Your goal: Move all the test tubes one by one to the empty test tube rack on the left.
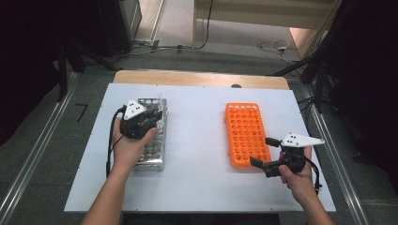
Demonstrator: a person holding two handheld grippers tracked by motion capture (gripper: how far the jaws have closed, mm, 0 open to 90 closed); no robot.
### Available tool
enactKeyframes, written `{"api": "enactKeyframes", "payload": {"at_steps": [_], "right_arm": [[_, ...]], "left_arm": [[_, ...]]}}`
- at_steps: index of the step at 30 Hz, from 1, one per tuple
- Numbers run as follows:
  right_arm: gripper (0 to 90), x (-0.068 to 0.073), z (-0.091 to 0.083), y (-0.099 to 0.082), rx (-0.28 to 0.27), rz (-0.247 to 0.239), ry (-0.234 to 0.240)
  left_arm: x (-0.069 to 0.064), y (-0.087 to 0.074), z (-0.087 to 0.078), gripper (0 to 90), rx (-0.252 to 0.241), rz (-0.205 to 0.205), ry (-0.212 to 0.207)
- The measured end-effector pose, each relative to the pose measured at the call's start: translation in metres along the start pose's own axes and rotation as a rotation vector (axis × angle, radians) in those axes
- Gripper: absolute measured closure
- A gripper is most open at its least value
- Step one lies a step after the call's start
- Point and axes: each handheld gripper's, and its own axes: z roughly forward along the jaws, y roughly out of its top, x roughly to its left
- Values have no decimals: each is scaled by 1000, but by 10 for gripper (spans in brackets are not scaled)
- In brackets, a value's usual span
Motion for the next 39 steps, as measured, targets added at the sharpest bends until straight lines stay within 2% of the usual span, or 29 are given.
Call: {"api": "enactKeyframes", "payload": {"at_steps": [7,12,16,20,22,27,33,39], "right_arm": [[0,0,1,0,-1,0,1],[0,0,1,0,3,3,1],[0,-1,1,-1,3,2,1],[0,-1,1,-1,-3,3,4],[0,-2,1,-1,-1,2,4],[0,-3,1,-1,-4,2,-1],[0,-4,1,-1,-8,0,-4],[0,-6,0,-2,-13,2,-10]], "left_arm": [[-1,-2,5,731,48,5,-18],[1,-1,3,697,45,-22,-43],[2,-1,2,650,49,-26,-62],[2,0,-3,538,15,-35,-89],[2,0,-7,449,-6,-44,-100],[2,-4,-17,274,-36,-70,-110],[2,-9,-29,142,-63,-86,-114],[1,-15,-45,67,-81,-92,-113]]}}
